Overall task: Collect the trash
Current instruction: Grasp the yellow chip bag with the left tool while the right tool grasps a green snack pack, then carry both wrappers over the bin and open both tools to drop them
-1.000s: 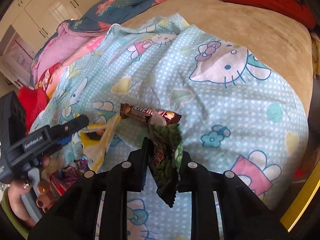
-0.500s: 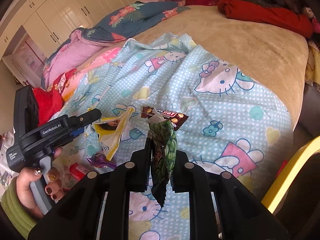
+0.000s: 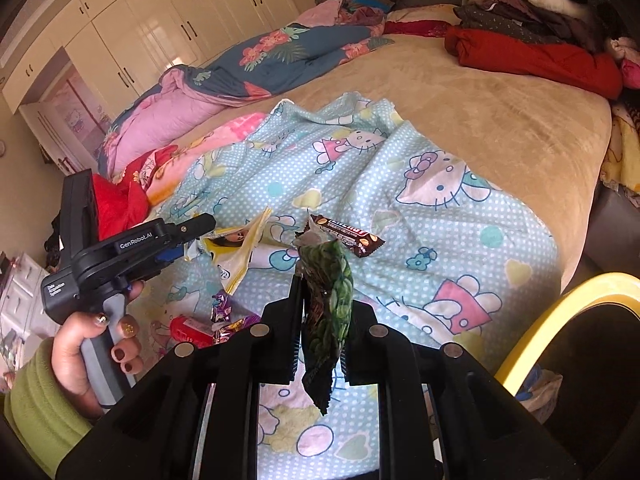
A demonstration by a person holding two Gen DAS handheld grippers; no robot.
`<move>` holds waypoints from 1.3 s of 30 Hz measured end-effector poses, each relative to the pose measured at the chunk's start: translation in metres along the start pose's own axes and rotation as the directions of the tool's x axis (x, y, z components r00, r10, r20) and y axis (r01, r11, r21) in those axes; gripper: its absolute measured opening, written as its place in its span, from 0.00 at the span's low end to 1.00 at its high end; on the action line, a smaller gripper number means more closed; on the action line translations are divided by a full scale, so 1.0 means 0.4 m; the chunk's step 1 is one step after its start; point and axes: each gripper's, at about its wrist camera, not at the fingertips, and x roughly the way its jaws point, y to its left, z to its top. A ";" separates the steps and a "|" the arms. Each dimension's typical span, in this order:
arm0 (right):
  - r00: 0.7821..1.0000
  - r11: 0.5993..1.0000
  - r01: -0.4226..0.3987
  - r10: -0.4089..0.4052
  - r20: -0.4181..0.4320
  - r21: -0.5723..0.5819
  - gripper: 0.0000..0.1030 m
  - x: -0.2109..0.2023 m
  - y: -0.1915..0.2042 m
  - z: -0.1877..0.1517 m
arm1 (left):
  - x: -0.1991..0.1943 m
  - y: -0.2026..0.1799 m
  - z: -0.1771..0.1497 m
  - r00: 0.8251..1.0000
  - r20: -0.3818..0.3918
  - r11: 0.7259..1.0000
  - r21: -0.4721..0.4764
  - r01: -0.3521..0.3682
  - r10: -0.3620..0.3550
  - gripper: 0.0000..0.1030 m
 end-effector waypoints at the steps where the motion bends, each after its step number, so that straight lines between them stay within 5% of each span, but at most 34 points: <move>1: 1.000 1.000 0.000 0.000 0.002 0.003 0.15 -0.005 -0.003 -0.003 | 0.000 0.003 0.001 1.000 0.002 1.000 -0.003 0.001 -0.001 0.29; 5: 1.000 1.000 0.004 -0.004 0.010 0.011 0.15 -0.020 -0.009 -0.011 | -0.006 0.018 -0.001 0.998 -0.012 0.998 -0.027 0.056 -0.056 0.29; 20: 0.998 1.000 -0.012 0.013 0.063 -0.011 0.15 -0.075 0.005 -0.015 | -0.094 0.021 0.016 0.999 0.038 0.999 -0.027 0.034 -0.033 0.29; 39: 0.986 1.000 -0.015 0.014 0.163 0.001 0.15 -0.222 -0.033 -0.044 | -0.194 -0.188 -0.005 0.986 0.118 0.987 0.121 0.104 -0.118 0.29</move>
